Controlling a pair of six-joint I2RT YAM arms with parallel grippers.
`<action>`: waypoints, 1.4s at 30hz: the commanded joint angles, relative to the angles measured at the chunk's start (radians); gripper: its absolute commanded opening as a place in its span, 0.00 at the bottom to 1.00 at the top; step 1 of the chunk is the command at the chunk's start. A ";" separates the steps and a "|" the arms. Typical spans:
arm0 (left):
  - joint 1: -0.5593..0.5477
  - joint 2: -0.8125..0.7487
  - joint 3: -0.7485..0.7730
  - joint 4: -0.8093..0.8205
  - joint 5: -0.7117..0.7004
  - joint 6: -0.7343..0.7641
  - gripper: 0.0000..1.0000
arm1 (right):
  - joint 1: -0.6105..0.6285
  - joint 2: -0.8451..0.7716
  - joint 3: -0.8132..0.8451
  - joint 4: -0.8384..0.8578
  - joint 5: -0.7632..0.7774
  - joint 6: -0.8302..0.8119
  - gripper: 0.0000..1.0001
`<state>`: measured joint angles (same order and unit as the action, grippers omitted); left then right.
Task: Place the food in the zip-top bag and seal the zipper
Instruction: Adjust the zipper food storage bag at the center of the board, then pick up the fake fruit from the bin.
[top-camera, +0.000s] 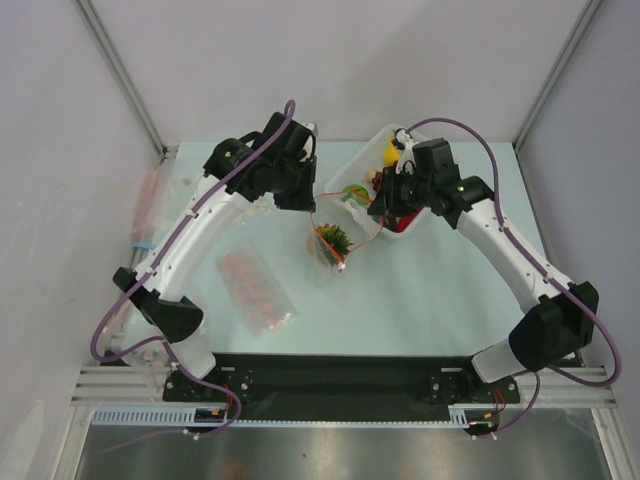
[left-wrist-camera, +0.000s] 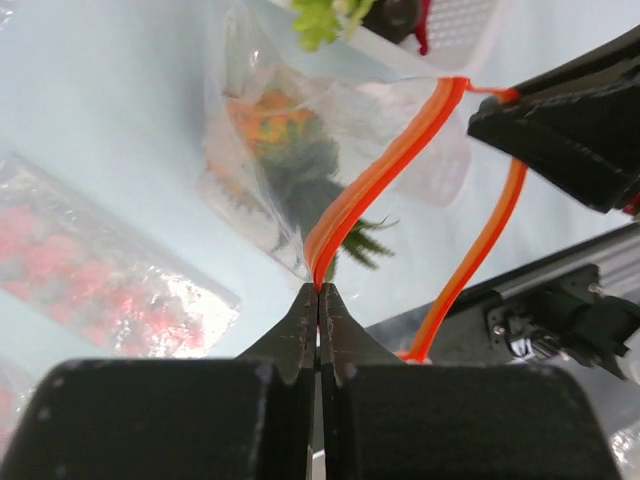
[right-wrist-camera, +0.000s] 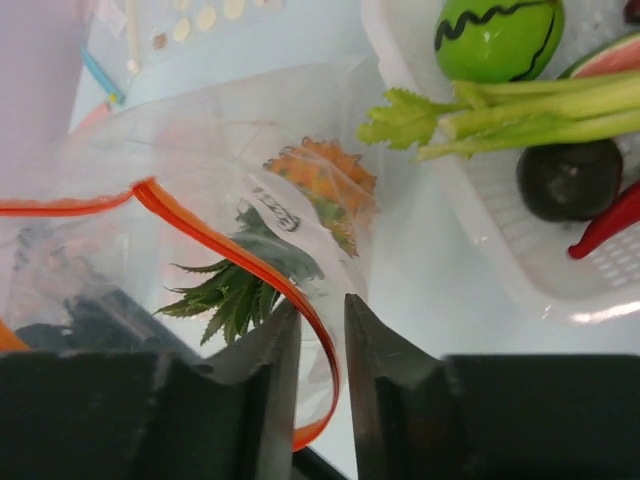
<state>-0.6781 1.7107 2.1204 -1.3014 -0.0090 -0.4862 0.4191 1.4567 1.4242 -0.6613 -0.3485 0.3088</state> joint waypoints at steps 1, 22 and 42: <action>0.012 0.000 -0.026 -0.072 -0.085 0.023 0.00 | 0.003 0.056 0.074 0.063 0.048 -0.030 0.30; 0.097 -0.120 -0.266 0.240 -0.089 0.000 0.01 | -0.282 0.067 -0.026 0.285 -0.054 0.253 1.00; 0.199 -0.280 -0.484 0.435 0.040 0.000 0.00 | -0.145 0.522 0.372 0.138 0.039 -0.086 1.00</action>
<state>-0.5026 1.4094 1.5921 -0.8783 -0.0334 -0.4969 0.2569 1.9263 1.7206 -0.4801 -0.2867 0.3321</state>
